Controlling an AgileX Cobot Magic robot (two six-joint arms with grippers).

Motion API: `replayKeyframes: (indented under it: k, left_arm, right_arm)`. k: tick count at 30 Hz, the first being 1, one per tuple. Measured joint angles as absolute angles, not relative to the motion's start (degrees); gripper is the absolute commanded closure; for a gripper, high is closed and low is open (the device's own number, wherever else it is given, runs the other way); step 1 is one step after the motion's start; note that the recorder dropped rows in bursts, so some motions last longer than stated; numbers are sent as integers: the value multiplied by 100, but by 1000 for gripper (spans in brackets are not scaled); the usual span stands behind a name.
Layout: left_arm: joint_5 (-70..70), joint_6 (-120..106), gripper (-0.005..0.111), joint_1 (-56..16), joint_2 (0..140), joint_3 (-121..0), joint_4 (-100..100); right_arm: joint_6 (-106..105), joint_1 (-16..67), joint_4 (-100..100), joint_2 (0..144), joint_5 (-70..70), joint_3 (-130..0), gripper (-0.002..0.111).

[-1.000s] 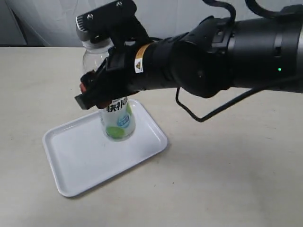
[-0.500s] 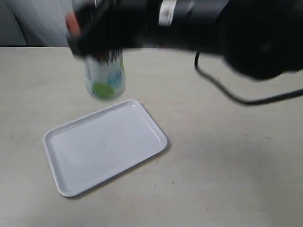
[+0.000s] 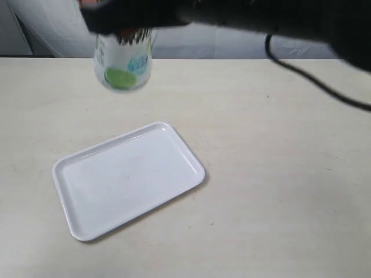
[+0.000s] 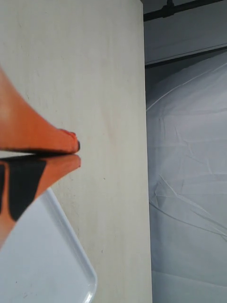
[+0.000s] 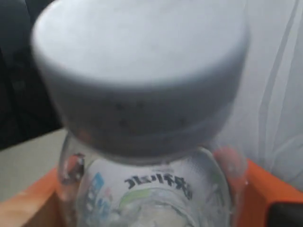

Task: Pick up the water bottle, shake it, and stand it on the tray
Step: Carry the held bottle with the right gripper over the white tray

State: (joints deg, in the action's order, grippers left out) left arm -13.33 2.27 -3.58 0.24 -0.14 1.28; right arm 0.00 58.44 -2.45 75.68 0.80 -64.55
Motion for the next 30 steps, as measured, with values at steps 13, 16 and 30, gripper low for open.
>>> replayKeyframes:
  k: [13,16,30]
  left_arm:
    - [-1333,227,106,-358,24,-14,128]
    - [-1333,227,106,-358,24,-14,128]
    - [-1333,227,106,-358,24,-14,128]
  right_arm:
    - [0,5867,0,8787,355,-5654,109]
    - [0,5965,154,8996,381,-5641,109]
    - [301,4875,716,8741,-337,-5641,109]
